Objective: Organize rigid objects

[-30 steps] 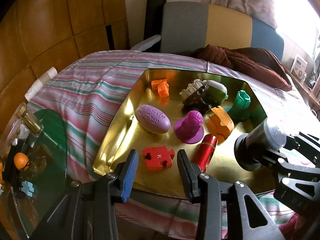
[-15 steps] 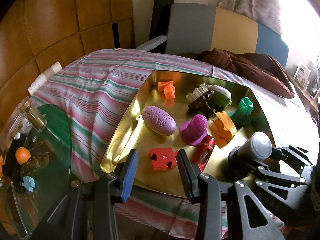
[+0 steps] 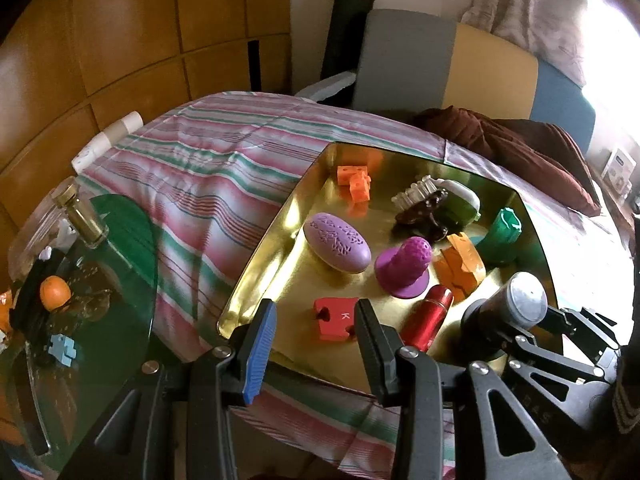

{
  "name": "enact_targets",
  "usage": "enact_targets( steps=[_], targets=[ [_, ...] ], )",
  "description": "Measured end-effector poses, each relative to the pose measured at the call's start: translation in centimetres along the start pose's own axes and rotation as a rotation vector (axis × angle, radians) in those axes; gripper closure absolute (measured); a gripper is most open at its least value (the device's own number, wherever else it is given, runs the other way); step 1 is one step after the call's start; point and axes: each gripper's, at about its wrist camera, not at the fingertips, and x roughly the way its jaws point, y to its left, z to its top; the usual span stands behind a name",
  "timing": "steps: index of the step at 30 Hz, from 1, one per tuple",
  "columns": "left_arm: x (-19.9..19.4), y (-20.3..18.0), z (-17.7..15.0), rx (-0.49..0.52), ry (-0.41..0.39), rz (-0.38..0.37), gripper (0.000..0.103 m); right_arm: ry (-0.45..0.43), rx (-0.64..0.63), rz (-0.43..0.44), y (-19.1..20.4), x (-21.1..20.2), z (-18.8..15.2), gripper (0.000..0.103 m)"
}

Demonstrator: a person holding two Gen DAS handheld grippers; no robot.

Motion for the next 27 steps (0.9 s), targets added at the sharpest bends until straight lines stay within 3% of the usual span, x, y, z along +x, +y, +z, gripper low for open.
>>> enact_targets(
  steps=[6, 12, 27],
  targets=[
    [-0.2, -0.2, 0.0, 0.005, -0.010, 0.002, 0.063, 0.005, 0.020, -0.013, -0.2, 0.2, 0.0, 0.057],
    [-0.5, -0.6, 0.0, 0.023, -0.007, -0.008, 0.063, -0.010, 0.038, -0.018, -0.3, -0.4, -0.4, 0.037],
    [-0.6, -0.9, 0.0, 0.066, 0.028, 0.042, 0.063, -0.047, 0.108, 0.023, -0.9, -2.7, -0.9, 0.032]
  ],
)
